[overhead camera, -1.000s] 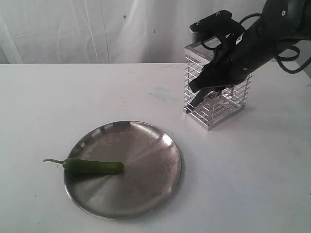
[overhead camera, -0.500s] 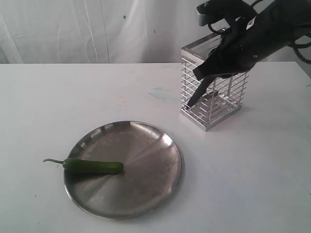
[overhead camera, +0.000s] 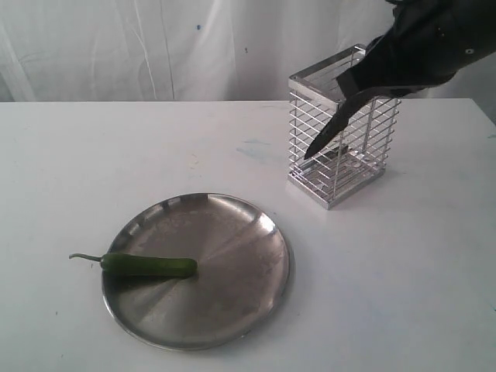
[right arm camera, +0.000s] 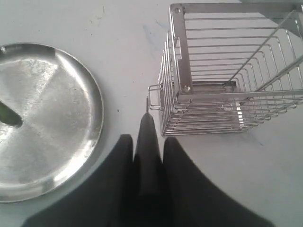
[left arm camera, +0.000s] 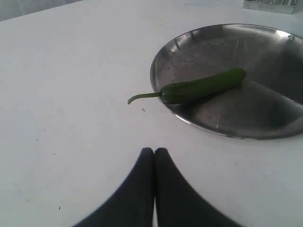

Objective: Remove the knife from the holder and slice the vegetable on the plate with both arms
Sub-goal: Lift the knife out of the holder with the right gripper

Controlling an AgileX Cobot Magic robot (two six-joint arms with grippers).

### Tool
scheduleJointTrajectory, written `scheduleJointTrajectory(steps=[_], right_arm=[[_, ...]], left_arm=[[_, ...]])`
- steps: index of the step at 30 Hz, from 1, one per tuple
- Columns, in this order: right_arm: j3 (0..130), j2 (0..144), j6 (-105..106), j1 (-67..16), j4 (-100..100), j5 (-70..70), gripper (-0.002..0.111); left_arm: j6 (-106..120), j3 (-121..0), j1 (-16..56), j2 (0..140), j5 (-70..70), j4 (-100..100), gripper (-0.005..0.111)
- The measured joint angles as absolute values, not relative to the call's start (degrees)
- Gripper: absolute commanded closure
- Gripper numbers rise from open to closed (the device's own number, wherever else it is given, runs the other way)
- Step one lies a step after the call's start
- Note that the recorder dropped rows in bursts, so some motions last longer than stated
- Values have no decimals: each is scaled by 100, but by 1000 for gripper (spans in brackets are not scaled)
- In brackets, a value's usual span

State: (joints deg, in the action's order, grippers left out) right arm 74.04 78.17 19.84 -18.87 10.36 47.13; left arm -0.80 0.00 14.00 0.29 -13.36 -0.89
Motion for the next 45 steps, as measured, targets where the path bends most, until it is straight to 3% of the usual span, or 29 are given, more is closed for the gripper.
scheduleJointTrajectory(steps=[15,20,25,35,45], right_arm=[[6844,6866,2054,-1896,2646,5067,108],[5073,6562,3529,-1896,6046,3116,108],[3931,6447,6037,-1896,9540,2719,108],[3015,6447,6452,-1896,9934,2780,108],[2940,6443,7670,-1896,9973,3268,108]], left_arm=[[-80,0,1400,29,-1336,-89,107],[-80,0,1400,29,-1336,-89,107],[-80,0,1400,29,-1336,-89,107],[-80,0,1400,29,-1336,-89,107],[-80,0,1400,29,-1336,-89,107]])
